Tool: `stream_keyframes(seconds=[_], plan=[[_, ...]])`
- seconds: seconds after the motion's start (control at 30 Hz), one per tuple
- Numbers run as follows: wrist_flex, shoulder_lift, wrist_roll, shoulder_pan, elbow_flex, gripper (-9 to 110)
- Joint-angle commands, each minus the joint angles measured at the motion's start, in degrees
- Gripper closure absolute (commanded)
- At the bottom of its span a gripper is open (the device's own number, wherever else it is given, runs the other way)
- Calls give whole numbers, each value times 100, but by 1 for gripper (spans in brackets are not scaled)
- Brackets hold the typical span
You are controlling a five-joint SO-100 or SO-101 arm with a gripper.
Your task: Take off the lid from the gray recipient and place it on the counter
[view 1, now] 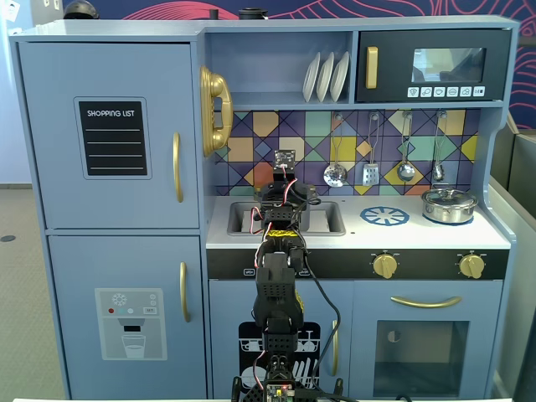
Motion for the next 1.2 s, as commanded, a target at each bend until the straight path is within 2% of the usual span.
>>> stream_keyframes(seconds=[0.0,0.73,1.17], plan=[[-132,-9,-79,-97,-299,101],[-272,114,-53,-176,-844,102],[-105,202,18,396,-1055,102]])
